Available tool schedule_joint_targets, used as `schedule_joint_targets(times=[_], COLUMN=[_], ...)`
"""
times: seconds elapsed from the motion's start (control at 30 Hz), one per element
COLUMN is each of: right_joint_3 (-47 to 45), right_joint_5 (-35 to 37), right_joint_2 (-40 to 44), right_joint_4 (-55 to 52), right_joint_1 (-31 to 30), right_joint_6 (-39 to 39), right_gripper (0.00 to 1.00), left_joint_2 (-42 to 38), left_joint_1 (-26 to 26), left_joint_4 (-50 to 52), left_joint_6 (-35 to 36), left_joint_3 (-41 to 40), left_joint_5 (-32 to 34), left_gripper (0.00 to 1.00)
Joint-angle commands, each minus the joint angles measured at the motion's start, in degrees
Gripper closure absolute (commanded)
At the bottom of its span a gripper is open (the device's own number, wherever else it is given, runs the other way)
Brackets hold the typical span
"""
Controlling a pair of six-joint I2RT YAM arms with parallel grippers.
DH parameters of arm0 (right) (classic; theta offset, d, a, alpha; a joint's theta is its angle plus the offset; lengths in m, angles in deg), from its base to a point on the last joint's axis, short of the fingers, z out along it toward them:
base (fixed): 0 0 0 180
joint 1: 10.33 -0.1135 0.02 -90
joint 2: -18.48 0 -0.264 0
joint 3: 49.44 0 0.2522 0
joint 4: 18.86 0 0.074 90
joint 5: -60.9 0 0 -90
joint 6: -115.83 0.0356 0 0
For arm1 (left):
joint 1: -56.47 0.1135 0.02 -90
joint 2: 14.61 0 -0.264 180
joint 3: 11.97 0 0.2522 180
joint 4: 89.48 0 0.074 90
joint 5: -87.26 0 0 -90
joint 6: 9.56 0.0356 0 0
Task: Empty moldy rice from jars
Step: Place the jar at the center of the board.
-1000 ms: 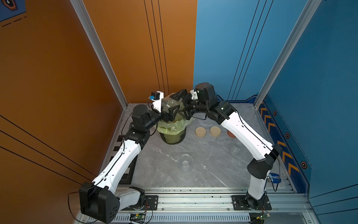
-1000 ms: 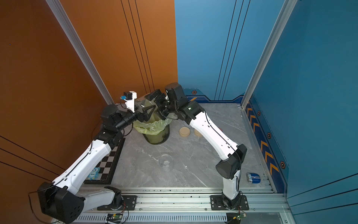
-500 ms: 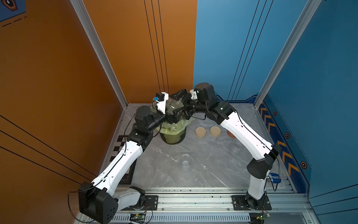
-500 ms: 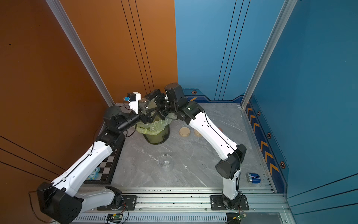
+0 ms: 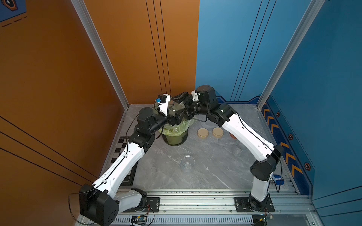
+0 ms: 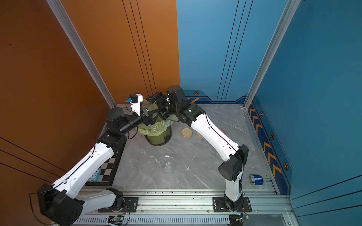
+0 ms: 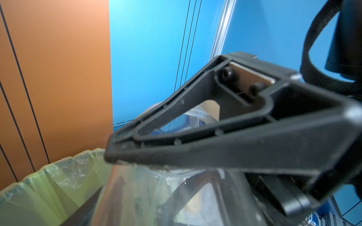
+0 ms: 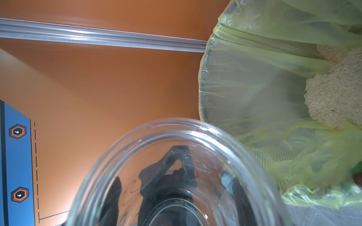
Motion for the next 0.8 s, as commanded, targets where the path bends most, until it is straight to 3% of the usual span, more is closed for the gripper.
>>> schedule_joint_targets(times=[0.0, 0.03, 0.5, 0.77], right_joint_3=[-1.00, -0.89, -1.67, -7.62], right_joint_5=[1.41, 1.33, 1.12, 1.64], right_joint_2=[1.53, 1.71, 2.98, 7.48], right_joint_4=[1.07, 1.15, 1.42, 1.29], right_joint_1=[0.65, 1.03, 5.33, 6.27], right_joint_6=[-3.81, -4.09, -7.17, -17.29], right_gripper=[1.00, 1.00, 1.00, 1.00], left_joint_2=[-3.71, -4.31, -10.66, -13.79], left_joint_1=[-0.70, -0.66, 1.92, 3.68], left_joint_4=[-5.88, -5.89, -4.99, 1.12], left_joint_6=[-1.59, -1.70, -2.84, -2.02], left_joint_3=[-0.45, -1.10, -6.21, -6.29], left_joint_5=[1.62, 2.73, 3.78, 4.30], left_gripper=[0.23, 0.02, 0.02, 0.02])
